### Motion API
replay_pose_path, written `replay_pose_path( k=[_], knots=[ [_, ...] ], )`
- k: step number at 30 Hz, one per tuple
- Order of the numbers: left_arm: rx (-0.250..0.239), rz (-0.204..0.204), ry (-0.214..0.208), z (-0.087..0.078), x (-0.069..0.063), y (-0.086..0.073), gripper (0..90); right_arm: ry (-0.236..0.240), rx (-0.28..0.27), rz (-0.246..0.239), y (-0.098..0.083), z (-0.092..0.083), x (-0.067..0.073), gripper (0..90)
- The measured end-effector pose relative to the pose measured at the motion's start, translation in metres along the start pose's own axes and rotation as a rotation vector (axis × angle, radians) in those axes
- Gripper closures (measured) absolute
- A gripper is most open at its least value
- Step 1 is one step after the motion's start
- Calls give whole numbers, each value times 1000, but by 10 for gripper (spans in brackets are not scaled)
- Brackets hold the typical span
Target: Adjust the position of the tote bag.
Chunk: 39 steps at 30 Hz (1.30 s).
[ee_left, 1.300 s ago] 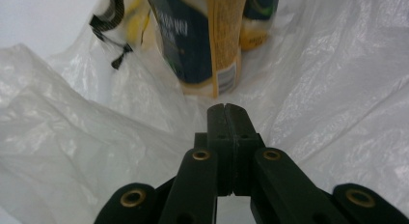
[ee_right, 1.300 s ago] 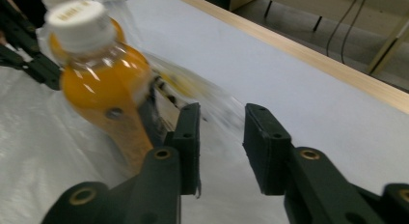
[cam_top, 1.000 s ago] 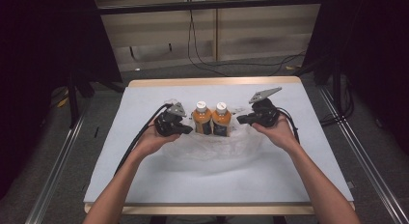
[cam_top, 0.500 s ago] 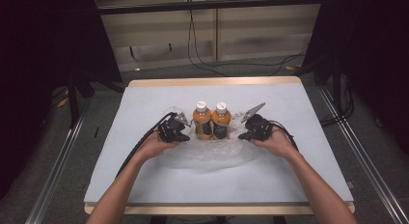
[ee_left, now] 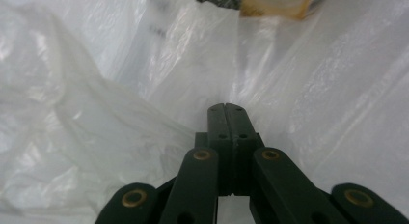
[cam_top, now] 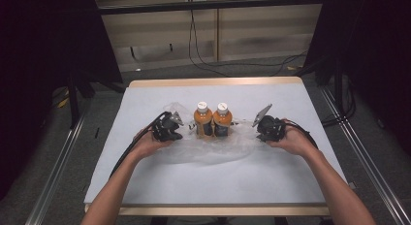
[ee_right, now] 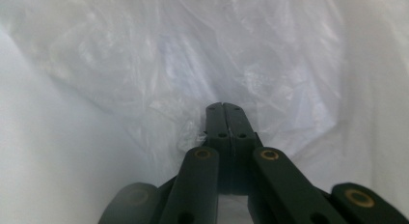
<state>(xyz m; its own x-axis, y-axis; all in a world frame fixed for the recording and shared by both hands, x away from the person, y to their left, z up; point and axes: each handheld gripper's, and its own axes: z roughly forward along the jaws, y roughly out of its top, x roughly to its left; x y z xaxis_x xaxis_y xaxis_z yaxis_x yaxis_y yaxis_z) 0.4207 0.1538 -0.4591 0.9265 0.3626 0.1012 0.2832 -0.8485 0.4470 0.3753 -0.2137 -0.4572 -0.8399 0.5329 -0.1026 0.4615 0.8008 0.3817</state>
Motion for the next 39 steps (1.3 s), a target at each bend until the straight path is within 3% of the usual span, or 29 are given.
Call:
replay_pose_path(
  k=[2,8,10,13,16,20,23,24,26,30,32,35,39],
  knots=[
    [-6,-14,-3,0,3,-2,900,-42,12,5,-3,-1,-4,900],
    [-3,-9,10,-3,6,-7,900,-70,26,47,-11,-2,-10,900],
    [7,0,2,-6,5,-11,900,-85,28,22,-11,-2,-9,900],
    [18,1,-9,-11,4,-19,900,-77,30,10,-12,-4,-8,900],
    [34,19,-23,-15,-1,-24,900,-40,30,14,-15,-6,-8,900],
    [7,3,-40,-17,-4,-30,900,-21,37,-3,-16,-8,-3,900],
    [10,30,-48,-20,-11,-32,900,-19,34,17,-18,-8,-2,900],
    [22,44,-56,-22,-15,-33,900,-14,31,3,-18,-9,-4,900],
    [25,54,-48,-23,-19,-33,900,-28,27,20,-18,-8,-6,900],
    [-2,65,-87,-25,-22,-39,900,-71,18,32,-17,-5,-9,900],
    [-16,45,-100,-25,-20,-42,900,-64,11,34,-18,-5,-11,900],
    [-27,40,-71,-24,-19,-42,900,-43,4,37,-20,-6,-15,900],
    [-31,20,-64,-24,-20,-43,900,-40,2,48,-21,-6,-16,900]
  ],
)
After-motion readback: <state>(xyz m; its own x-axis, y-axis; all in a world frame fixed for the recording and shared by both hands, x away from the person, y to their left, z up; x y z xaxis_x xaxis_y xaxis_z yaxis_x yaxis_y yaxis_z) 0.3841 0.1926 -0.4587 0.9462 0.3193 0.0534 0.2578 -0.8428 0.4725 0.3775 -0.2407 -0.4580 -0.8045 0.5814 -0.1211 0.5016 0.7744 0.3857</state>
